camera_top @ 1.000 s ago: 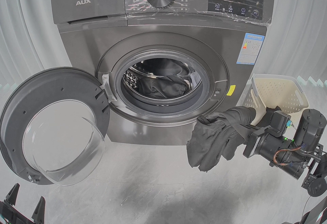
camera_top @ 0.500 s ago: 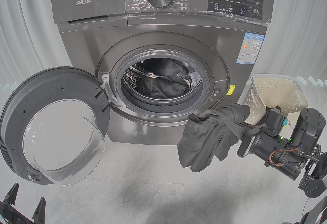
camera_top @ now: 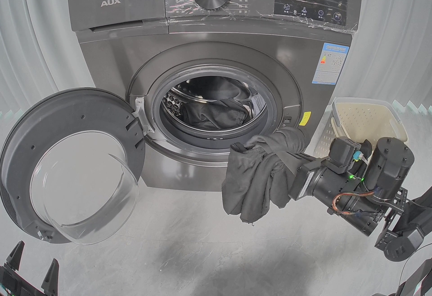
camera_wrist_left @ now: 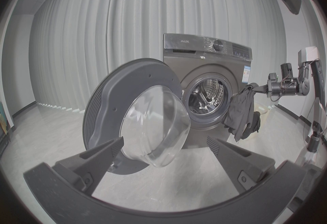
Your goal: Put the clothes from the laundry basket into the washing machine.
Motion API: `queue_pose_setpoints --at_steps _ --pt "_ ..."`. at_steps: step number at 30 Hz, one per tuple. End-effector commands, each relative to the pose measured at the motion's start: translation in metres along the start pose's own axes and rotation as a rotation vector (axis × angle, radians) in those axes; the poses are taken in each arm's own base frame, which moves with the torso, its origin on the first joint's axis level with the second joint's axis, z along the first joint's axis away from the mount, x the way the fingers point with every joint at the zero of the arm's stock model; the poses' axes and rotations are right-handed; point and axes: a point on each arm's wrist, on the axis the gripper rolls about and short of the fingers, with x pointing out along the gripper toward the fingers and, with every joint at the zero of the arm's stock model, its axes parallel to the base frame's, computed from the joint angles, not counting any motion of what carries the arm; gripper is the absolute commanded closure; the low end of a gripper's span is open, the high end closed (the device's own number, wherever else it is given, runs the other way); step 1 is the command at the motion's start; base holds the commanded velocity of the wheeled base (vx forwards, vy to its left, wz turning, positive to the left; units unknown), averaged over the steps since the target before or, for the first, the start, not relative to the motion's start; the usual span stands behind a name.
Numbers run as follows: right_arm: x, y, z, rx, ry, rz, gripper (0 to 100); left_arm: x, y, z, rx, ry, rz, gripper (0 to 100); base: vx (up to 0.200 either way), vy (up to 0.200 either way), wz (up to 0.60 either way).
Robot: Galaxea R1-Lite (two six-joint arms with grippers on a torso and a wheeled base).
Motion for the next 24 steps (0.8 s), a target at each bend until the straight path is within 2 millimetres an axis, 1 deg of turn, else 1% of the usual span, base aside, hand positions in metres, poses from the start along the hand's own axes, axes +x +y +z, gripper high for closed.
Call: queue_pose_setpoints --at_steps 1,3,4,6,9,11,12,13,16,17,18,19,20,23,24 --pt "0.019 0.008 -0.014 -0.011 0.0 0.03 100 -0.004 0.0 0.012 -0.027 -0.093 -0.005 0 0.0 0.0 0.0" --pt "0.024 0.014 -0.012 -0.016 -0.035 0.059 100 -0.012 -0.001 0.035 -0.028 -0.178 -0.024 0 0.0 0.0 0.0" --pt "0.026 0.017 -0.011 -0.016 -0.054 0.07 100 -0.013 -0.002 0.043 -0.019 -0.186 -0.055 0 0.0 0.0 0.0" --pt "0.032 0.024 -0.009 -0.011 -0.072 0.101 100 -0.01 -0.004 0.05 -0.003 -0.157 -0.138 0 0.0 0.0 0.0" --pt "0.04 0.033 -0.008 -0.005 -0.091 0.134 100 0.001 -0.006 0.051 -0.003 -0.069 -0.223 0 0.0 0.0 0.0" --pt "0.045 0.034 -0.009 -0.005 -0.091 0.137 100 0.012 -0.006 0.051 -0.007 0.009 -0.268 0 0.0 0.0 0.0" --pt "0.045 0.034 -0.009 -0.005 -0.091 0.137 100 0.012 -0.006 0.051 -0.007 0.009 -0.268 0 0.0 0.0 0.0" --pt "0.049 0.035 -0.01 -0.004 -0.096 0.144 100 0.021 -0.007 0.051 -0.004 0.065 -0.309 0 0.0 0.0 0.0" --pt "0.053 0.036 -0.008 -0.001 -0.114 0.164 100 0.036 -0.008 0.053 0.004 0.111 -0.382 0 0.0 0.0 0.0" --pt "0.053 0.036 -0.008 -0.001 -0.114 0.164 100 0.036 -0.008 0.053 0.004 0.111 -0.382 0 0.0 0.0 0.0" --pt "0.054 0.037 -0.007 -0.001 -0.114 0.179 100 0.047 -0.009 0.056 0.017 0.127 -0.42 0 0.0 0.0 0.0" --pt "0.054 0.037 -0.007 -0.001 -0.114 0.18 100 0.048 -0.009 0.056 0.017 0.127 -0.421 0 0.0 0.0 0.0" --pt "0.054 0.038 -0.007 -0.001 -0.114 0.186 100 0.061 -0.009 0.059 0.019 0.147 -0.433 0 0.0 0.0 0.0" --pt "0.054 0.037 -0.007 -0.002 -0.111 0.186 100 0.077 -0.01 0.062 0.021 0.177 -0.457 0 0.0 0.0 0.0" --pt "0.054 0.038 -0.008 -0.002 -0.112 0.188 100 0.086 -0.013 0.063 0.024 0.193 -0.495 0 0.0 0.0 0.0"
